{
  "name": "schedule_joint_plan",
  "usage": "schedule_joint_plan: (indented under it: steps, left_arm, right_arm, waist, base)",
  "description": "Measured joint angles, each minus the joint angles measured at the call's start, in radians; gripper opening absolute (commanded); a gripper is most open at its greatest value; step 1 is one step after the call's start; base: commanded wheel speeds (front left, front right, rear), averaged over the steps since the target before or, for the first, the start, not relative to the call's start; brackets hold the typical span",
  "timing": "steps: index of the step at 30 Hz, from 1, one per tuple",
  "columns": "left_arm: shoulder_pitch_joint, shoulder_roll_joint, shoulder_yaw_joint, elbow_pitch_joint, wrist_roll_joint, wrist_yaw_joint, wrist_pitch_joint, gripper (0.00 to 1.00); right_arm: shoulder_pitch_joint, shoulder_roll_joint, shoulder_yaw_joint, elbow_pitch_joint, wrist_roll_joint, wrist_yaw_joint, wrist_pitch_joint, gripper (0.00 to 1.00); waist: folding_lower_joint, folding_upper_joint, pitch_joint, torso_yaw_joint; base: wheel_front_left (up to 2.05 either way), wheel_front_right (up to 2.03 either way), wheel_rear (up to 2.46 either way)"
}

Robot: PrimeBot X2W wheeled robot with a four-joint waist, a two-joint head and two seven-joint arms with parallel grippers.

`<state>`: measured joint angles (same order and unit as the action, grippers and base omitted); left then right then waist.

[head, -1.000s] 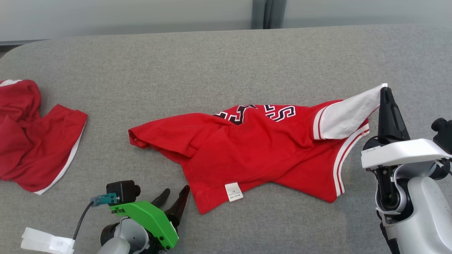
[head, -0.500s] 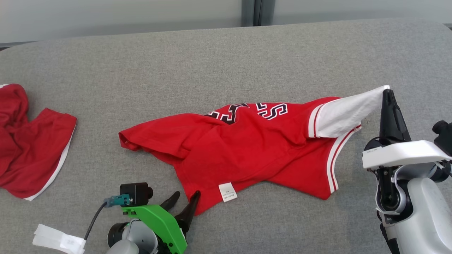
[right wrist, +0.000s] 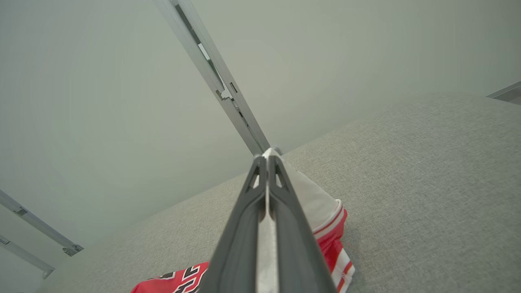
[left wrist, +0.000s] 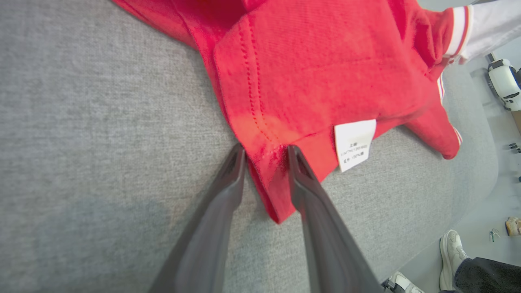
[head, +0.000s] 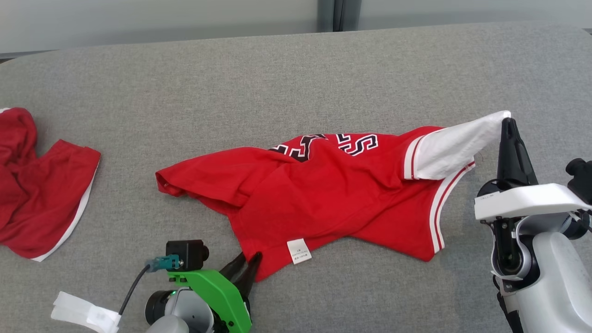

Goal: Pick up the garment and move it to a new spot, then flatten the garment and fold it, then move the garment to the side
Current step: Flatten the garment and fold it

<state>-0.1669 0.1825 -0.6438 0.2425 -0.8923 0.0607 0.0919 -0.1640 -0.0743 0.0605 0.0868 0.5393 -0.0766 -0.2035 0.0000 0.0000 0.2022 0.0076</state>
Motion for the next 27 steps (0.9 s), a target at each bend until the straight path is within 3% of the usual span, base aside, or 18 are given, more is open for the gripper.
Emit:
schedule_joint_plan:
  steps: [3,5,6,9,22,27]
  left_arm:
    - [0.0,0.004,0.0,-0.005,0.001,0.003,0.0,0.45]
    - [0.0,0.007,0.001,-0.01,0.008,0.003,0.0,0.38]
    - [0.0,0.007,0.001,-0.012,0.008,0.003,0.0,0.33]
    - [0.003,0.008,0.0,-0.021,0.008,0.006,0.0,0.0]
    - [0.004,0.023,0.004,-0.104,0.008,-0.002,-0.003,0.0]
    - [-0.003,0.059,0.094,-0.265,-0.026,-0.05,-0.047,0.0]
  right_arm:
    - [-0.002,0.0,-0.001,0.004,0.0,0.0,-0.007,0.0]
    - [-0.003,0.0,-0.002,0.006,0.0,0.0,-0.007,0.0]
    - [-0.003,0.0,-0.002,0.007,0.0,0.0,-0.007,0.0]
    - [-0.005,0.001,-0.003,0.012,0.002,0.0,-0.007,0.0]
    - [-0.014,0.002,-0.009,0.018,0.006,0.006,-0.016,0.0]
    - [-0.039,-0.015,-0.021,-0.017,0.006,0.025,-0.019,0.0]
  waist:
    - [0.0,0.0,0.0,0.001]
    - [0.0,0.0,0.0,0.002]
    - [0.0,0.0,0.0,0.002]
    - [0.0,0.0,0.0,0.003]
    - [0.0,0.0,-0.001,0.004]
    - [0.0,0.0,-0.01,0.007]
  base:
    - [0.0,0.0,0.0]
    - [0.0,0.0,0.0]
    - [0.0,0.0,0.0]
    - [0.0,0.0,0.0]
    - [0.0,0.0,0.0]
    - [0.0,0.0,0.0]
